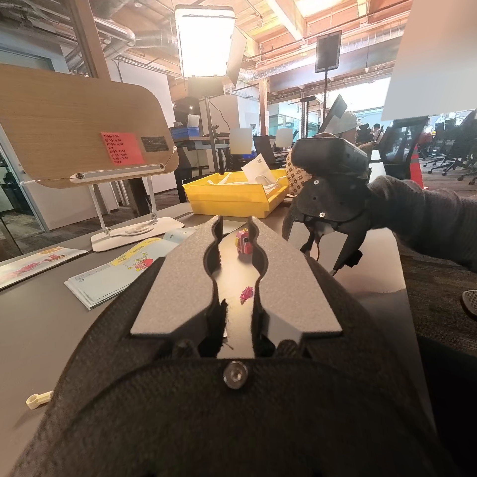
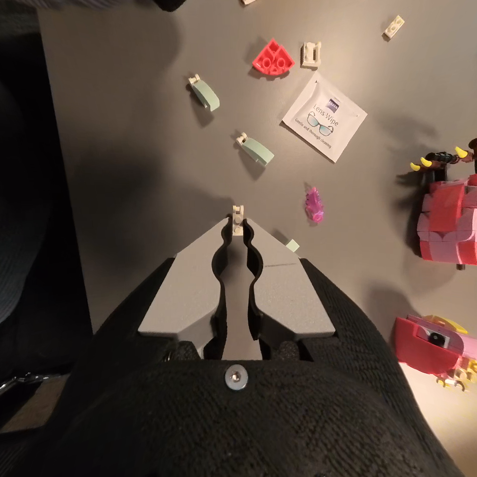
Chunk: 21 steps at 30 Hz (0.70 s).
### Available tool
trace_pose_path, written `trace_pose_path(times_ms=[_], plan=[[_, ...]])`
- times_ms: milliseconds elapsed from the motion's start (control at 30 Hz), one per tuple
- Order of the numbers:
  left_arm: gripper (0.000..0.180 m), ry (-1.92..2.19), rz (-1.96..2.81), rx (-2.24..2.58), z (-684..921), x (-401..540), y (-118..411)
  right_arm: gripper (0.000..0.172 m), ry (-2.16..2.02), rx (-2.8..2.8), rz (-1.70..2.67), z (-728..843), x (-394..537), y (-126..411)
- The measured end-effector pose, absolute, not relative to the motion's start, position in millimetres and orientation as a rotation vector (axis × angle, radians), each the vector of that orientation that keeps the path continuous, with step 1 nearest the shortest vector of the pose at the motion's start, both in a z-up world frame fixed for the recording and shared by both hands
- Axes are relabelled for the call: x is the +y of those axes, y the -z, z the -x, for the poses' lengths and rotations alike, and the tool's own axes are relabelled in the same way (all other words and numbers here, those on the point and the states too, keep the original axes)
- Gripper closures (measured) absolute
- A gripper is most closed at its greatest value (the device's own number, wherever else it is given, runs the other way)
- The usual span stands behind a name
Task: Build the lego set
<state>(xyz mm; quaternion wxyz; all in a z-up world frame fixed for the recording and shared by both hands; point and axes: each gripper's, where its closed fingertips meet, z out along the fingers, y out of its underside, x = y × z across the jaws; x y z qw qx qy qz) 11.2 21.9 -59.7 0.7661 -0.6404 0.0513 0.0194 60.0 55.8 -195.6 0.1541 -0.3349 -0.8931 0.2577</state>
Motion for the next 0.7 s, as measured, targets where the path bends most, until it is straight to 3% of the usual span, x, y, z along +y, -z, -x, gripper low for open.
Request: trace_pose_path(times_ms=[267, 500, 700], plan=[[0.162, -0.051, 1.394, 0.127, -14.0, 22.6, 60.0, 0.164, -0.634, -2.618, 0.911, -59.8, 55.7, 195.7], [0.163, -0.047, 1.405, 0.134, -15.3, 24.0, 62.1, 0.150, -0.582, -2.628, 0.892, -60.6, 60.6, 193.1], [0.163, -0.046, 1.401, 0.132, -15.0, 23.5, 61.4, 0.147, -0.685, -2.451, 1.098, -67.0, 89.0, 178.1]])
